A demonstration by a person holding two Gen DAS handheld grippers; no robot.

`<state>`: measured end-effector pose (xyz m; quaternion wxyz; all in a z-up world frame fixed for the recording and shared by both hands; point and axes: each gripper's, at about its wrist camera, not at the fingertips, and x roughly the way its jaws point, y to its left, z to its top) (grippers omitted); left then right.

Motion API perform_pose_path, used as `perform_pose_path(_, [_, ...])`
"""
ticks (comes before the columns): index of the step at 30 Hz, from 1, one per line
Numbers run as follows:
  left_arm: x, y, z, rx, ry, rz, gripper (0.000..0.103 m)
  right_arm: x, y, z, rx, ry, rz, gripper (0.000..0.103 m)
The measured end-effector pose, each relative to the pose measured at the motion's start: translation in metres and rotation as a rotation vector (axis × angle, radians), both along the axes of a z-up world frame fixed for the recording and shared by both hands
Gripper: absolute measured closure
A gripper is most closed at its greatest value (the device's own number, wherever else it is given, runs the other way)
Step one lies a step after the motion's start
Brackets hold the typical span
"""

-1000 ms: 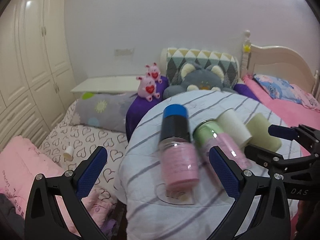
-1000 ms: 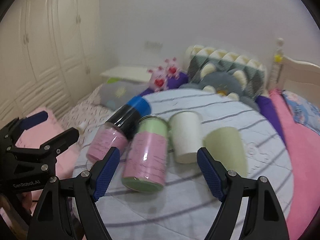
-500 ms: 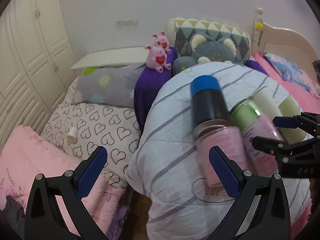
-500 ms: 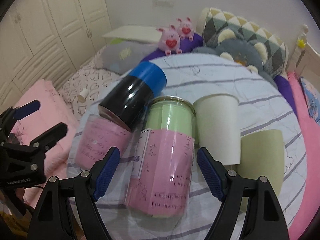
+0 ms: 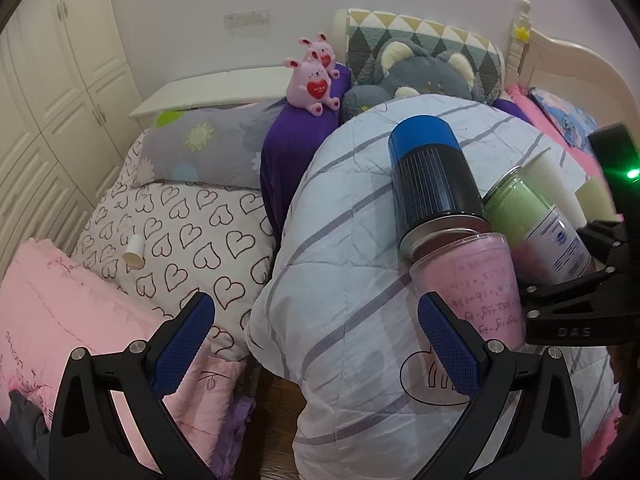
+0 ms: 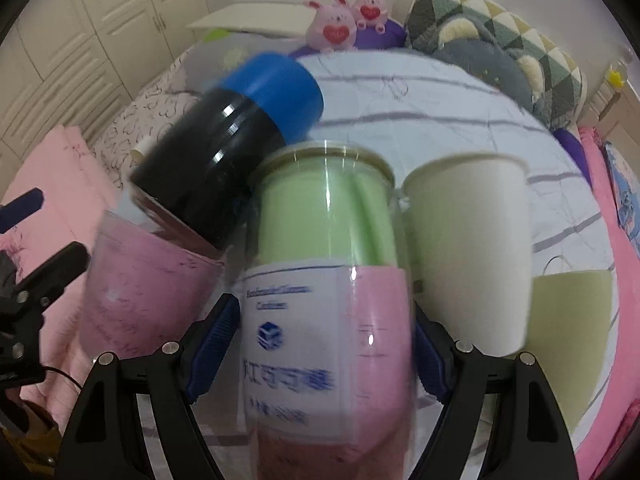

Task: Flip cup upright
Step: 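Close the right gripper around the cookie jar's middle, then lift the cookie jar with the right gripper and pull it back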

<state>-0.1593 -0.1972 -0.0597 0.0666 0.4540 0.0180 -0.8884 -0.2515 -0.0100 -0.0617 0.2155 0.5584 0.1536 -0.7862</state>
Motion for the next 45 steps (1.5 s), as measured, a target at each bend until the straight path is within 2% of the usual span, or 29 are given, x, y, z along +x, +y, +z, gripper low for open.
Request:
perform_pose_path(2, [0.0, -0.001, 0.0, 0.008, 0.005, 0.015, 0.0, -0.002, 0.002, 0.002, -0.005, 0.001, -0.016, 0.033])
perform_pose_path(5, [-0.001, -0.001, 0.001, 0.006, 0.005, 0.022, 0.0, -0.003, 0.01, 0.01, -0.066, -0.029, -0.029, 0.033])
perform_pose_path(12, [0.006, 0.003, 0.009, -0.009, 0.026, 0.023, 0.0, 0.007, 0.017, 0.019, -0.072, -0.038, -0.04, 0.033])
perform_pose_path(18, [0.016, 0.011, 0.019, -0.011, 0.05, 0.017, 0.0, 0.02, 0.031, 0.034, -0.106, -0.009, -0.032, 0.033])
perform_pose_path(27, [0.033, 0.062, 0.033, -0.013, 0.081, -0.084, 0.0, 0.056, 0.088, 0.056, -0.14, 0.021, -0.113, 0.033])
perform_pose_path(30, [0.039, 0.085, 0.033, -0.022, 0.078, -0.13, 0.0, 0.068, 0.109, 0.056, -0.134, 0.032, -0.165, 0.033])
perform_pose_path(37, [0.048, 0.127, 0.026, -0.015, 0.066, -0.197, 0.0, 0.092, 0.157, 0.042, -0.155, -0.005, -0.284, 0.033])
perform_pose_path(45, [0.057, 0.145, 0.015, -0.011, 0.044, -0.21, 0.0, 0.111, 0.169, 0.018, -0.191, -0.06, -0.384, 0.033])
